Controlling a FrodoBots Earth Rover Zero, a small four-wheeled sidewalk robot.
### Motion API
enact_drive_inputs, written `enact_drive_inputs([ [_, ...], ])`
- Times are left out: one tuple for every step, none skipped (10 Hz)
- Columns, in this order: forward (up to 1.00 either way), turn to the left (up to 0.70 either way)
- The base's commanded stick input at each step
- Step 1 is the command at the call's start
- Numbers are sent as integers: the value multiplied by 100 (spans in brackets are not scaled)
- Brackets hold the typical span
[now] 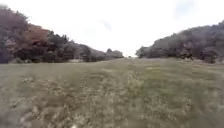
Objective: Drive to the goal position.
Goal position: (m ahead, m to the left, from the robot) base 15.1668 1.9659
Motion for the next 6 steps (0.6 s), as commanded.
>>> enact_drive_inputs([
  [100, -9],
  [100, -35],
  [100, -39],
  [100, -35],
  [100, -27],
  [100, 0],
])
